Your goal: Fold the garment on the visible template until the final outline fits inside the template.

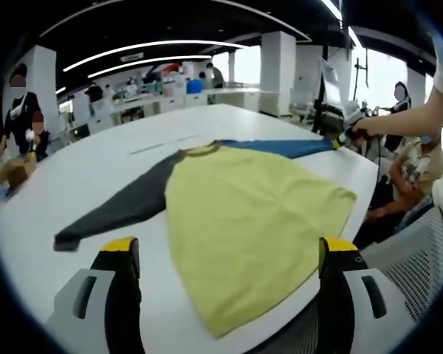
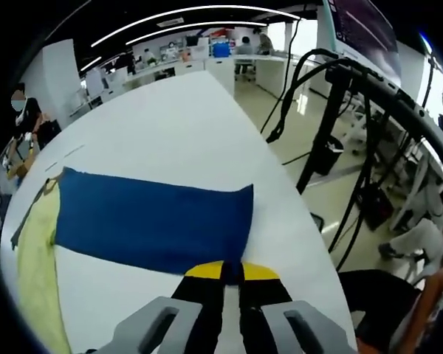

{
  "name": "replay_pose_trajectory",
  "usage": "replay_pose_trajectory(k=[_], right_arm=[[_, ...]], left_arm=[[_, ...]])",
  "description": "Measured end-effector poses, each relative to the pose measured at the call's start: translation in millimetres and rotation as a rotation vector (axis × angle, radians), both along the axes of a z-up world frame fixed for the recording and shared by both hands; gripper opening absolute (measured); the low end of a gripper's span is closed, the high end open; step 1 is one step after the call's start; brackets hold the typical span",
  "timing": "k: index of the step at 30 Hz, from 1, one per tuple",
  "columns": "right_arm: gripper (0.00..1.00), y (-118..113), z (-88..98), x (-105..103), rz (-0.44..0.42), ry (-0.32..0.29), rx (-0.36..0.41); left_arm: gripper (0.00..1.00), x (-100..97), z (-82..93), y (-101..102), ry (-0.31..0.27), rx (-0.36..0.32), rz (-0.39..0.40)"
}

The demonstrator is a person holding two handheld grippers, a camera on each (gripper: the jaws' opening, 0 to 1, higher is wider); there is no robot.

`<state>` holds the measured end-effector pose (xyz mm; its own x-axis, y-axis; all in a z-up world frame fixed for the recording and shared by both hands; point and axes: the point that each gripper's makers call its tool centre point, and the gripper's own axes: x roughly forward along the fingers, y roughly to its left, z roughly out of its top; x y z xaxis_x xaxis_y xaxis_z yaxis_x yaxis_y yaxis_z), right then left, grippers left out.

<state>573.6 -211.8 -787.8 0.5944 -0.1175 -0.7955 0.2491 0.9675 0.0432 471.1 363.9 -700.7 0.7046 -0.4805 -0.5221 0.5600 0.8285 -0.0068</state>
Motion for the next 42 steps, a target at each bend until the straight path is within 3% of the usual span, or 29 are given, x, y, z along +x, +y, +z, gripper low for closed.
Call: replay_pose_trajectory(k=[20,42], right_arm=[[0.00,8,15.6,7,-0.013,-0.046,0.037],[0.00,55,60.8,37,0.105,-0.169,0.050]], left_arm=[[0.99,-1.2,2.3,-2,0.006,-0.005,-0.009],[0.99,-2.4,3.4,0,0.012,-0.028,-0.020]])
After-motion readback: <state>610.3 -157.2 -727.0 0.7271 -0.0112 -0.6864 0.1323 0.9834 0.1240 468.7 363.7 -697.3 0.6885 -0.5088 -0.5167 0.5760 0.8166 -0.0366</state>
